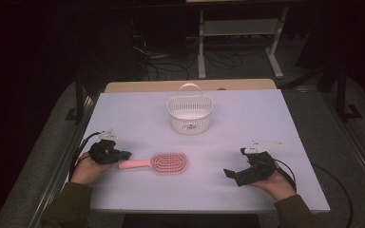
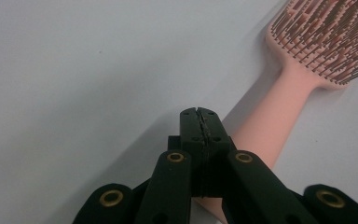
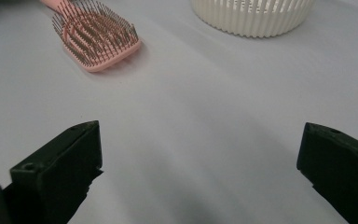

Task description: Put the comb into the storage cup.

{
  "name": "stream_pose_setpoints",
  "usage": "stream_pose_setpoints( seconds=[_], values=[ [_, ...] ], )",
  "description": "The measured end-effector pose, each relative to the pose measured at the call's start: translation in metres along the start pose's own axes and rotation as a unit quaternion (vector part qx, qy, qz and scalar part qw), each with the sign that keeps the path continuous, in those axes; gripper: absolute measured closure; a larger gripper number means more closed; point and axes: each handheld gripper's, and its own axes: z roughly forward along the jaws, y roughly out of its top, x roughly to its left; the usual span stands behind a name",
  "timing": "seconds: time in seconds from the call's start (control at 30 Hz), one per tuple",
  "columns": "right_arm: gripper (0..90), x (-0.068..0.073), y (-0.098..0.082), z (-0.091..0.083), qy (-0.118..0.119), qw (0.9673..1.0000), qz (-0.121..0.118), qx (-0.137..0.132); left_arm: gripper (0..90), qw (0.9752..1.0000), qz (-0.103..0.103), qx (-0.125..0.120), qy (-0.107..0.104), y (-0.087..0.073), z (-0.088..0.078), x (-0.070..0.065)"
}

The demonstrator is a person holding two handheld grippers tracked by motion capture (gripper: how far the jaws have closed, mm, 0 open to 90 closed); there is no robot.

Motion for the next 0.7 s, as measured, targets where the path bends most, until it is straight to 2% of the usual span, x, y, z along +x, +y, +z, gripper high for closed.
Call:
stream_pose_setpoints(
  seconds=[0.5,0.7],
  values=[
    [0.0,0.0,0.0,0.0,0.0,1.0,0.0,-0.001,90.0,0.9999,0.008,0.0,-0.011,-0.012,-0.007,-0.012],
    [0.0,0.001,0.0,0.001,0.001,1.0,0.001,0.001,90.0,0.9997,0.01,-0.001,-0.021,-0.016,-0.008,-0.016]
  ],
)
